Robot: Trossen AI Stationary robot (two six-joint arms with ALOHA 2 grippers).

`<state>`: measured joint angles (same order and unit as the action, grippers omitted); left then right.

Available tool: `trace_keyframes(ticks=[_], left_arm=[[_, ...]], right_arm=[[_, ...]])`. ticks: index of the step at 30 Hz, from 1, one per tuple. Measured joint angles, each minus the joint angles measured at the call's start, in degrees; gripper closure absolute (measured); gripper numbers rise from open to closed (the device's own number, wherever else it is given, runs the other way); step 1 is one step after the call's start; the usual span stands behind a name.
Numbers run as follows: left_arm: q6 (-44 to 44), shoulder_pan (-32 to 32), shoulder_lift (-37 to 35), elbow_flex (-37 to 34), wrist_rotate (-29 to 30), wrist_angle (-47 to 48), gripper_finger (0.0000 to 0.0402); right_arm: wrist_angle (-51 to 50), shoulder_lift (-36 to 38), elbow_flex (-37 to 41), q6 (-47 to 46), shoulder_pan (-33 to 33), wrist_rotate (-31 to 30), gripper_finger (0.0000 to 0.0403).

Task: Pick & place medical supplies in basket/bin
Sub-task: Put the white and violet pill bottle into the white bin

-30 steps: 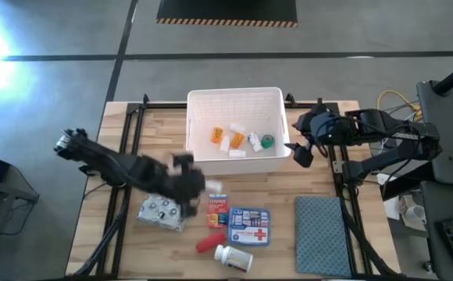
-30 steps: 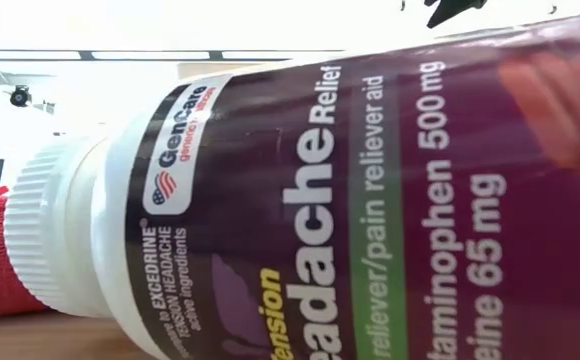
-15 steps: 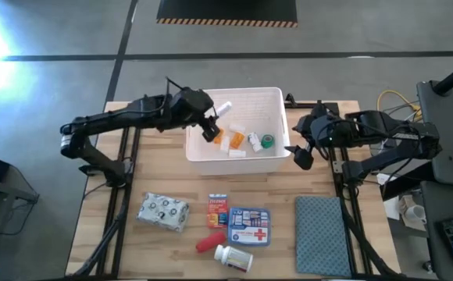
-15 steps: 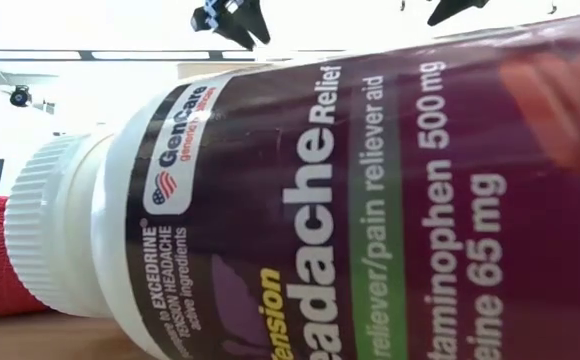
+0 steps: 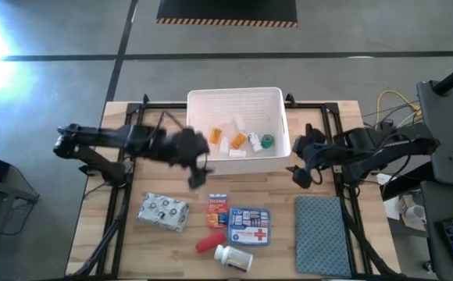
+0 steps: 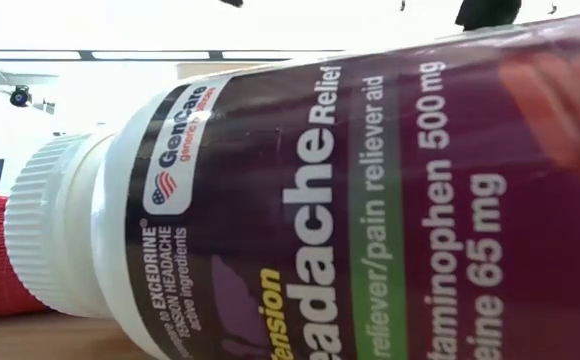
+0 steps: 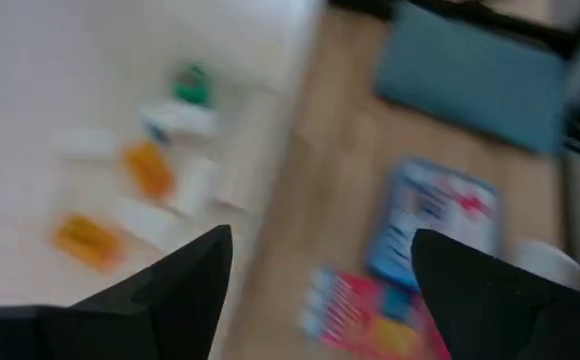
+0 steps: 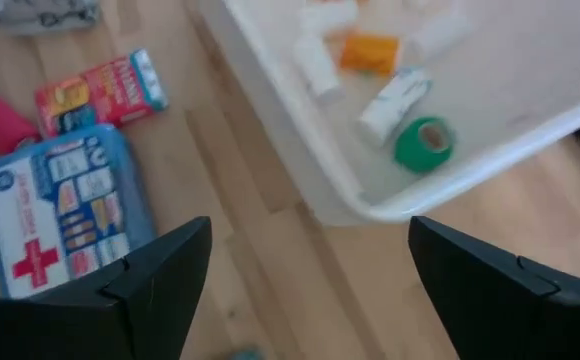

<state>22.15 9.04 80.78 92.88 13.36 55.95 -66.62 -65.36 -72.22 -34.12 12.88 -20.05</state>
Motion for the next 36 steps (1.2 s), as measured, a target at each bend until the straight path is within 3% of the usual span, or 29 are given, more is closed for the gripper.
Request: trace_keyframes(ticks=[3,7,12,15,20,23,26,28,33,36], left_arm=[[8.61,6.07,0.36,-1.08,-0.24,1.72,0.012],[27.95,11.15,0.27,-5.72,-0.22,3.43,0.0121],[46.21,16.84,0.23,-13.69,-0.76,0.19,0.0121],[51.31,19.93,0.51,-19.07,-1.99,-10.22,0.0121],[56.98,24.38,0.78,-27.54,-0.29,-34.79,0.0121],[60.24,26.79,2.62,-29.81,2.84,-40.48,0.0121],[60.03,28.99,6.32,-29.12,3.28,-40.07,0.0121],[55.33,30.38,9.93,-27.2,3.27,-39.96,0.0121],[29.67,31.88,19.93,-17.29,2.08,-37.06,0.0121],[19.7,31.54,25.54,-9.03,1.2,-23.81,0.0121]], right_arm=[[2.68,0.01,2.62,-1.06,0.03,2.82,0.0075],[8.27,0.04,5.61,-2.54,0.03,7.04,0.0075],[16.34,-0.28,10.46,-5.79,0.03,19.02,0.0075],[17.31,-0.48,14.37,-7.46,0.25,24.78,0.0075],[20.13,-0.48,20.48,-9.94,1.97,29.37,0.0075],[24.17,-0.48,23.22,-10.61,4.22,29.63,0.0075],[29.68,-0.47,25.41,-12.54,6.3,29.6,0.0075],[32.53,-0.37,26.76,-14.54,7.66,29.55,0.0075],[34.78,-0.39,27.68,-17.76,10.51,27.67,0.0075],[34.8,-0.39,27.68,-20.04,10.91,25.49,0.0075]])
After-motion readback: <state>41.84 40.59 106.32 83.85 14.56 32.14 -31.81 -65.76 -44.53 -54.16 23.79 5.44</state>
